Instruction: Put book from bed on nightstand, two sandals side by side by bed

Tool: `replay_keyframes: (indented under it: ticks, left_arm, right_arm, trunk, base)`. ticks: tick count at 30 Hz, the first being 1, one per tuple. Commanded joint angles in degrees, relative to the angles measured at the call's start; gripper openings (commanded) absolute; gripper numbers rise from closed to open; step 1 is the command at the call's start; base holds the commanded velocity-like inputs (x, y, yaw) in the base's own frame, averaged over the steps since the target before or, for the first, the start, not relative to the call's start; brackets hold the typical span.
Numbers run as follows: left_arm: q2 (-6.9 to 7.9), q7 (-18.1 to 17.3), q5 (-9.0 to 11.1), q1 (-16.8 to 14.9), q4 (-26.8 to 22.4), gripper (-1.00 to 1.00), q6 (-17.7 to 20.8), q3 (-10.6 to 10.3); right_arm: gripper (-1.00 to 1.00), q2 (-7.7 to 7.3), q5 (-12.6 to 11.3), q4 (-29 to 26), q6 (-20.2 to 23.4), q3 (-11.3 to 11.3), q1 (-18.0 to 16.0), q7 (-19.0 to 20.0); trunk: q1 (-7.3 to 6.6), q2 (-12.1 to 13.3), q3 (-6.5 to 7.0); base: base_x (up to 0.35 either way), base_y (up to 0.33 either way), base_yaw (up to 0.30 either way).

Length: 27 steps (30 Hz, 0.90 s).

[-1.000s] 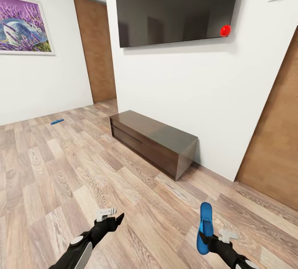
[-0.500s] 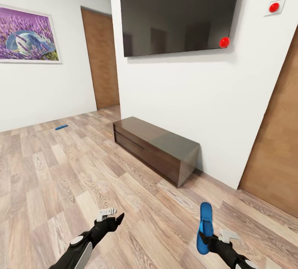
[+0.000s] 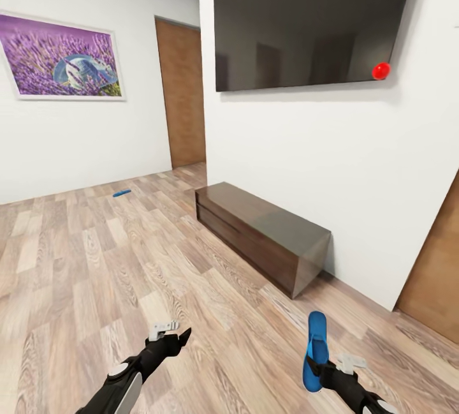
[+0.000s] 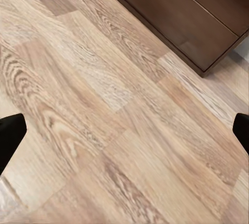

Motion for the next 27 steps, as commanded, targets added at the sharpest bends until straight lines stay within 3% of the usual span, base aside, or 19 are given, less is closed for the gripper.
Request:
replay_keyframes:
  ticks: [1, 27]
  left_arm:
    - [0.0, -0.2, 0.6, 0.0, 0.0, 1.0, 0.2, 0.0]
    - [-0.03, -0.2, 0.6, 0.0, 0.0, 1.0, 0.2, 0.0]
  right_arm:
    - [-1.0, -0.01, 0.0, 0.1, -0.1, -0.3, 0.0, 0.4]
    - [-1.0, 0.0, 0.5, 0.1, -0.1, -0.3, 0.0, 0.3]
  trunk:
    - [-0.24, 0.4, 0.13]
    - [-5.95, 10.8, 4.79]
  base:
    - [0.0, 0.0, 0.243]
    - [0.0, 0.0, 0.25]
